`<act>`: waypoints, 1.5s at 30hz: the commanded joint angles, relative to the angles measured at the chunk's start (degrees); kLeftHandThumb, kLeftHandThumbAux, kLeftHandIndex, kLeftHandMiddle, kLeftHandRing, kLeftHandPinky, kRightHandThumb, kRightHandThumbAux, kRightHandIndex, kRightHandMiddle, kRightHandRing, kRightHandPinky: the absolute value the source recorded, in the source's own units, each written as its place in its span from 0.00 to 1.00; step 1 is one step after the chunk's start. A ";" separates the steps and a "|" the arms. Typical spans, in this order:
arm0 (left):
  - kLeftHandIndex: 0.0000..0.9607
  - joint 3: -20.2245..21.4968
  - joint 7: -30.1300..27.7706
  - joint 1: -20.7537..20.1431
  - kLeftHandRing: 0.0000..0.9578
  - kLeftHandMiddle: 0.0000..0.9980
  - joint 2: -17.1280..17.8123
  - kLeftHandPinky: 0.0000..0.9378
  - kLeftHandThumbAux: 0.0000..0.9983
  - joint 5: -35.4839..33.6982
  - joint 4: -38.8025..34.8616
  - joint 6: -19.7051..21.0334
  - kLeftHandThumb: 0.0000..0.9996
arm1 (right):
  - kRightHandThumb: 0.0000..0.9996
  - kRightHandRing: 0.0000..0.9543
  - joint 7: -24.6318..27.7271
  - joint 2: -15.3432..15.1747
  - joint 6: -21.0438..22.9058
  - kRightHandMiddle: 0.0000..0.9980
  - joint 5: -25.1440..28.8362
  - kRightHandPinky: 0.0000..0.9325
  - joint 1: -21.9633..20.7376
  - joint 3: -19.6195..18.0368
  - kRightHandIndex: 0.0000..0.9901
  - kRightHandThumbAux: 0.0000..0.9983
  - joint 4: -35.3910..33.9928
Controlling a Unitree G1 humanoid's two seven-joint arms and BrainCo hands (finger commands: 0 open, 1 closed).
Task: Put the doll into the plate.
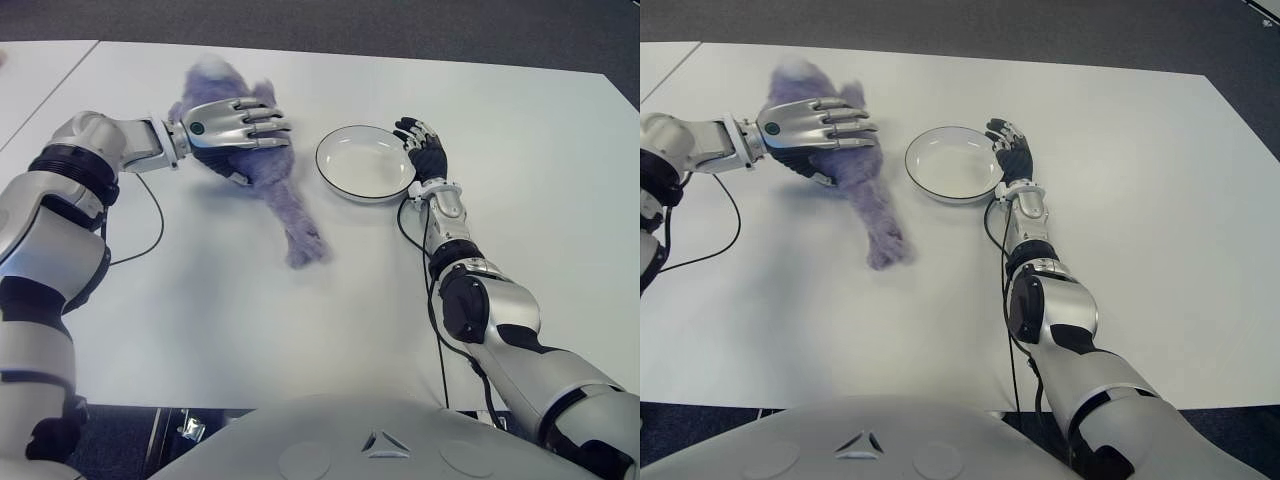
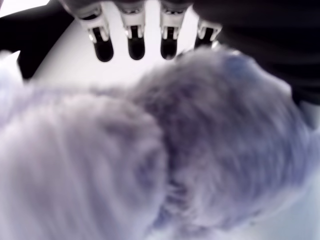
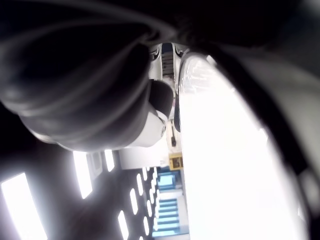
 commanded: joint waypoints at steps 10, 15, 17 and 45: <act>0.00 1.78 -29.54 6.17 0.00 0.00 0.08 0.00 0.43 -17.20 4.51 -4.62 0.00 | 0.99 0.21 -1.87 2.71 6.45 0.22 0.10 0.16 13.37 -0.08 0.28 0.89 7.86; 0.00 3.24 -36.03 8.07 0.00 0.00 0.98 0.00 0.44 -22.44 3.35 -5.08 0.00 | 1.00 0.21 -2.73 2.57 5.82 0.22 -0.72 0.17 13.49 0.64 0.29 0.88 7.84; 0.00 3.92 -39.28 8.70 0.00 0.00 1.26 0.00 0.44 -24.79 3.03 -5.31 0.00 | 1.00 0.21 -3.19 2.48 5.75 0.22 -1.14 0.17 13.49 1.06 0.28 0.88 7.85; 0.22 0.88 -49.59 8.85 0.00 0.00 -11.39 0.01 0.53 -30.66 5.74 12.88 0.01 | 0.93 0.19 -7.66 1.99 4.79 0.18 -2.21 0.24 13.33 4.33 0.32 0.84 7.84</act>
